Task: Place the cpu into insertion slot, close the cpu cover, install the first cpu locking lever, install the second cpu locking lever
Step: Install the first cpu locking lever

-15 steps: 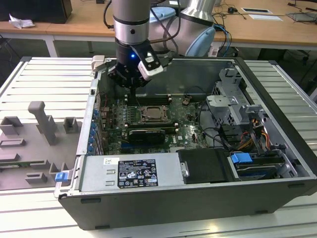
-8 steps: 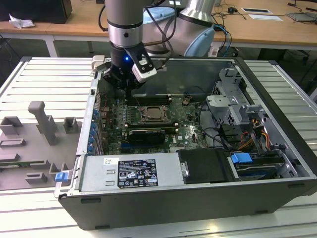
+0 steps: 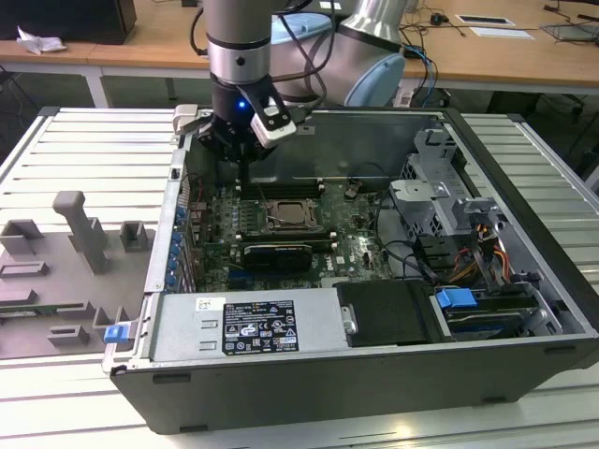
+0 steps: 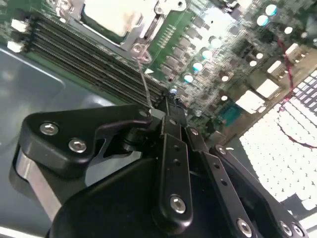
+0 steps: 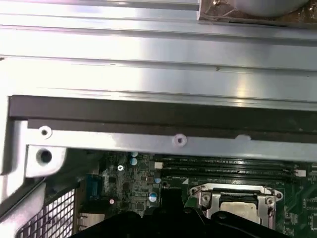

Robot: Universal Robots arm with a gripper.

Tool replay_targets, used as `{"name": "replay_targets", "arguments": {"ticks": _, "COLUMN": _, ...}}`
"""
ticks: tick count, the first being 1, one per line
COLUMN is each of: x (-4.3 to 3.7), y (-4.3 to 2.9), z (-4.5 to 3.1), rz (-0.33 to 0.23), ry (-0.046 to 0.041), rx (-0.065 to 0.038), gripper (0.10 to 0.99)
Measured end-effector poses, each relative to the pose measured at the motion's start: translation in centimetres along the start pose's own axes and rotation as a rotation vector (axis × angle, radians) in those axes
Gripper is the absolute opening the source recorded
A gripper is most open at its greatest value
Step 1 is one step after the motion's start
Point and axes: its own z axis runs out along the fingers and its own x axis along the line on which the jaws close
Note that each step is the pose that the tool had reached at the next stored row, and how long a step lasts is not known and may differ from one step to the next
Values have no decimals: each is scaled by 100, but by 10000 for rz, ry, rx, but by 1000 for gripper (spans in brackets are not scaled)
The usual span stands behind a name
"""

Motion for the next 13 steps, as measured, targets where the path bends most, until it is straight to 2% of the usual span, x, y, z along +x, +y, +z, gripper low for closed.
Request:
{"name": "replay_targets", "arguments": {"ticks": 1, "x": -58, "y": 6, "z": 4, "rz": 0, "ry": -1, "rx": 0, "gripper": 106}}
{"name": "replay_targets", "arguments": {"ticks": 2, "x": -164, "y": 15, "z": 8, "rz": -1, "ry": 4, "rx": 2, "gripper": 106}}
{"name": "replay_targets", "arguments": {"ticks": 6, "x": -506, "y": 27, "z": 46, "rz": 1, "ry": 18, "rx": 0, "gripper": 106}}
{"name": "replay_targets", "arguments": {"ticks": 7, "x": -546, "y": 24, "z": 57, "rz": 0, "ry": 15, "rx": -19, "gripper": 106}}
{"name": "replay_targets", "arguments": {"ticks": 10, "x": -552, "y": 23, "z": 76, "rz": 0, "ry": 11, "rx": -122, "gripper": 106}}
{"name": "replay_targets", "arguments": {"ticks": 13, "x": -552, "y": 21, "z": 112, "rz": -20, "ry": -14, "rx": -126, "gripper": 106}}
